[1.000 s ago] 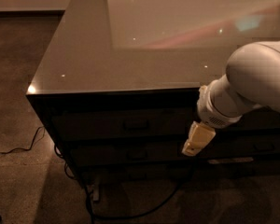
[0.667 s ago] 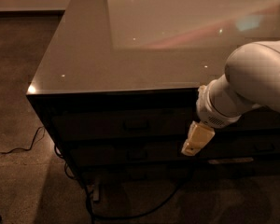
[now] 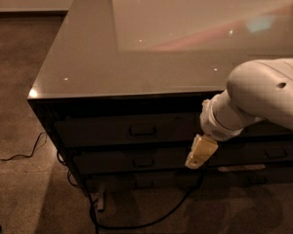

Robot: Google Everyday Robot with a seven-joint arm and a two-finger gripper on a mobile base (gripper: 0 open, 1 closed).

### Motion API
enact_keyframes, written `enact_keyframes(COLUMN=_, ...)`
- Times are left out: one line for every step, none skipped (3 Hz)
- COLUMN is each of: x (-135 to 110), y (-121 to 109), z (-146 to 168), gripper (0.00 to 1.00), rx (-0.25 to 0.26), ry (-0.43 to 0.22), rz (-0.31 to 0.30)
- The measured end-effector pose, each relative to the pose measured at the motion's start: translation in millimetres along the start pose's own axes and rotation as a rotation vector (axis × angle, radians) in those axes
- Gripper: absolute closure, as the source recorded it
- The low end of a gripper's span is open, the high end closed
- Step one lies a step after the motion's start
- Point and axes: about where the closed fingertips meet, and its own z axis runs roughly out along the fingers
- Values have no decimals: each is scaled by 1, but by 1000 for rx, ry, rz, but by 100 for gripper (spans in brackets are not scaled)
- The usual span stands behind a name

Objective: Open top drawer

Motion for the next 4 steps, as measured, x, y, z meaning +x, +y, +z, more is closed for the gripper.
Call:
enact_keyframes(x=-5, y=8, z=49, gripper=0, rx=-60, ry=-9, rz=28)
enact_keyframes(x=-5, y=8, z=49, gripper=0, rx=-60, ry=-9, rz=27)
enact_keyframes(x=-36, y=11, z=85, gripper=0, rx=-46, ry=14, rz=-28)
enact_keyframes(x=-50, y=12, z=100, gripper=0, rx=-45, ry=22, rz=-58)
